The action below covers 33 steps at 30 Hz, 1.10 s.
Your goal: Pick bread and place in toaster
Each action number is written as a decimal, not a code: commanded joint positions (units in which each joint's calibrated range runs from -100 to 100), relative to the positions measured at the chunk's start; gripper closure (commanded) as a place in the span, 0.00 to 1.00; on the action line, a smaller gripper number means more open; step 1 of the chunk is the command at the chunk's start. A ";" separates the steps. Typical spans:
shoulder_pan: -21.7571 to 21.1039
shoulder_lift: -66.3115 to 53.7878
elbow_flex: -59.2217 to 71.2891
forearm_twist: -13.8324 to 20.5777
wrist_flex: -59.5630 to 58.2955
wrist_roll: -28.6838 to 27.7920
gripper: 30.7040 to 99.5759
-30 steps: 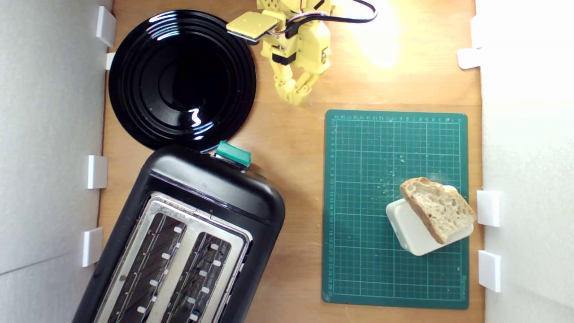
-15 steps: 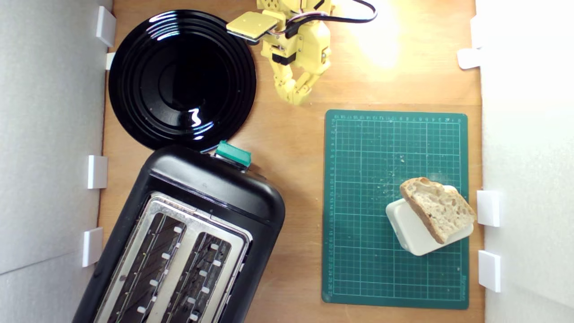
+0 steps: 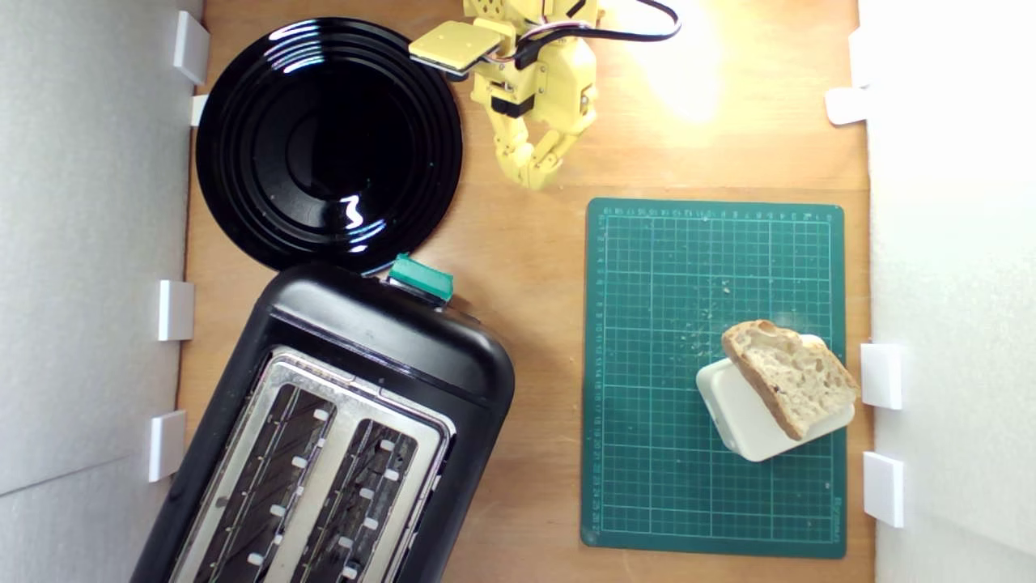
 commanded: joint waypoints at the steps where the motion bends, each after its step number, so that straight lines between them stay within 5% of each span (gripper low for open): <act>1: -0.17 -0.26 0.36 0.03 0.27 0.26 0.87; 17: -0.17 -0.10 0.36 -0.15 0.18 -0.21 0.87; 25: -0.01 0.24 -0.72 -7.67 0.01 -0.26 0.87; 33: -0.17 2.82 -0.72 -7.31 -1.18 -1.20 0.87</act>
